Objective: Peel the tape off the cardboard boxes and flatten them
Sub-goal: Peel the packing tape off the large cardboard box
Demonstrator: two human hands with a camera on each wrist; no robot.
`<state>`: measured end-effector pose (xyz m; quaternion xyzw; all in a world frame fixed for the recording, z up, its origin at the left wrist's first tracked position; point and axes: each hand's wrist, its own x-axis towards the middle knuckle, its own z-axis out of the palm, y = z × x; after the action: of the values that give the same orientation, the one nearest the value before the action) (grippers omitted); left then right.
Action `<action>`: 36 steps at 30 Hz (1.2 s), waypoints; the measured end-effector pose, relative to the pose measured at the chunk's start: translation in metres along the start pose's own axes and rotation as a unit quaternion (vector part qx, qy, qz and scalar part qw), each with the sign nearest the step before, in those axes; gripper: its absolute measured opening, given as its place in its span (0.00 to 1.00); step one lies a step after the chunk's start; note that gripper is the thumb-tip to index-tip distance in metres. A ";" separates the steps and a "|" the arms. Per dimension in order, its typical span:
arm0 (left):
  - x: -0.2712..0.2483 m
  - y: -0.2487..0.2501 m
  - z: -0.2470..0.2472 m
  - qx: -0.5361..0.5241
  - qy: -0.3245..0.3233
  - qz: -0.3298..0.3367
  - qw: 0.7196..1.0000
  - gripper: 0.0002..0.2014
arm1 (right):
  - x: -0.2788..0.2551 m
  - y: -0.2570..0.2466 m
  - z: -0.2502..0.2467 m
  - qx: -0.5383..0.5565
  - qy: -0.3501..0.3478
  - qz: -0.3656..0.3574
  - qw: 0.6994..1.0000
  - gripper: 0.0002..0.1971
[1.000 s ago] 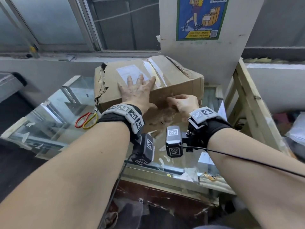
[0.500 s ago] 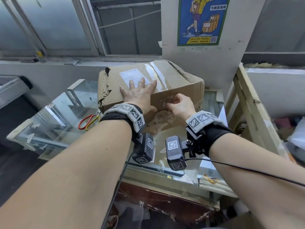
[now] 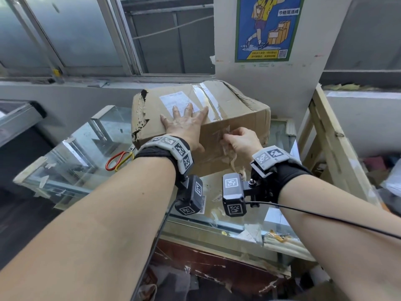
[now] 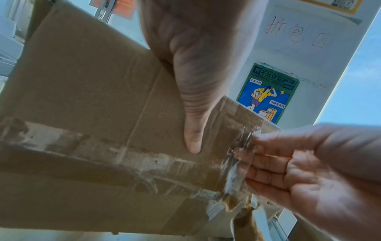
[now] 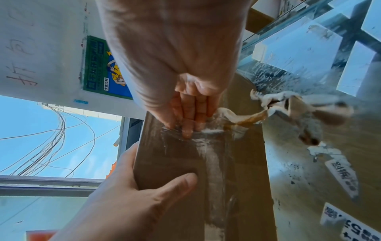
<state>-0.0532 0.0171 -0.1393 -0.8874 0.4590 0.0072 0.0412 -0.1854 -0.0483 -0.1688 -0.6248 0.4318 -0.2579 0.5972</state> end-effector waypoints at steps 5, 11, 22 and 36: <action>0.000 0.001 0.001 0.002 0.008 -0.002 1.000 0.59 | 0.007 0.000 0.000 0.013 -0.013 0.030 0.999 0.05; -0.002 0.002 0.002 0.003 0.009 -0.010 1.000 0.59 | 0.012 -0.002 0.001 -0.002 -0.047 0.061 0.997 0.11; 0.000 0.000 0.002 0.004 0.027 -0.009 1.000 0.57 | 0.000 -0.014 -0.006 -0.127 -0.085 0.010 0.988 0.17; 0.001 -0.001 0.003 0.004 0.011 -0.013 1.000 0.57 | -0.002 -0.006 0.006 -0.050 -0.045 0.008 0.998 0.09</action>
<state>-0.0523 0.0170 -0.1420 -0.8932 0.4478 -0.0047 0.0402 -0.1800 -0.0436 -0.1634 -0.6612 0.4221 -0.2026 0.5862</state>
